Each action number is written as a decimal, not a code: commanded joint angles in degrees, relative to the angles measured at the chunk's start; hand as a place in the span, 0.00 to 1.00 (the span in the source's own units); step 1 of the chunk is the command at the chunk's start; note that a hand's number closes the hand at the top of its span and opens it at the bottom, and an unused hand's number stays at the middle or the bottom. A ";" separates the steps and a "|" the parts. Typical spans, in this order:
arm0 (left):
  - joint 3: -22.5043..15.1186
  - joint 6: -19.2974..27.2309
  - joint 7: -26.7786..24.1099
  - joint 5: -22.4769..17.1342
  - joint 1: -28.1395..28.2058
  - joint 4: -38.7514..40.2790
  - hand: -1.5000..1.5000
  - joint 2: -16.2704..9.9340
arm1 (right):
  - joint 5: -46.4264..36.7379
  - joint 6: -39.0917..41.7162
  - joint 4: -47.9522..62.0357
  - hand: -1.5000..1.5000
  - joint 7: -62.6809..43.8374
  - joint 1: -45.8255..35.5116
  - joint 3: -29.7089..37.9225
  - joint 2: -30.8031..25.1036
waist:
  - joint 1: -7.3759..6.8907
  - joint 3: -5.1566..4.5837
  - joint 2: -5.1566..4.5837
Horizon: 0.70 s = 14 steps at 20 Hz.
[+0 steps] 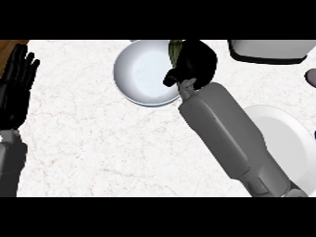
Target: Pick the squash from the plate and place it in the bowl
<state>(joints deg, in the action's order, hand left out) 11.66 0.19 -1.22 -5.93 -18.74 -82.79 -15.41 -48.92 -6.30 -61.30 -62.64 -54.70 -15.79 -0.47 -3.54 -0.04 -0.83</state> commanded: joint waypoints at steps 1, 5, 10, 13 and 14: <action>-0.13 -0.81 0.61 -0.48 -0.94 0.57 0.50 -0.28 | 3.73 -15.00 6.97 0.00 -2.20 0.45 1.47 0.44 | -0.74 0.05 -0.40; -1.01 0.73 0.19 0.48 -0.78 0.07 0.50 1.29 | 7.76 -26.90 7.11 0.00 4.54 2.12 0.56 0.45 | -0.61 0.11 -0.19; 0.35 0.15 1.26 -0.71 1.60 -2.38 0.50 0.19 | 3.45 -41.48 9.87 0.00 8.49 1.19 0.70 0.45 | 0.01 0.09 0.28; 0.65 0.89 0.95 -0.18 2.49 -3.20 0.50 0.18 | -0.21 -45.75 11.67 0.00 9.58 0.54 4.01 0.45 | 1.88 0.07 0.56; 1.90 -1.44 -2.38 -1.15 5.20 -1.60 0.50 -0.78 | -1.55 -48.12 10.02 0.00 6.97 0.62 2.93 0.45 | 1.98 0.00 0.72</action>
<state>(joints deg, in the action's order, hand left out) 12.18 -0.08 -1.48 -6.31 -16.39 -84.41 -15.48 -47.21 -43.07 -51.14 -53.37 -54.68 -13.74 -0.28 -2.79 0.01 -0.50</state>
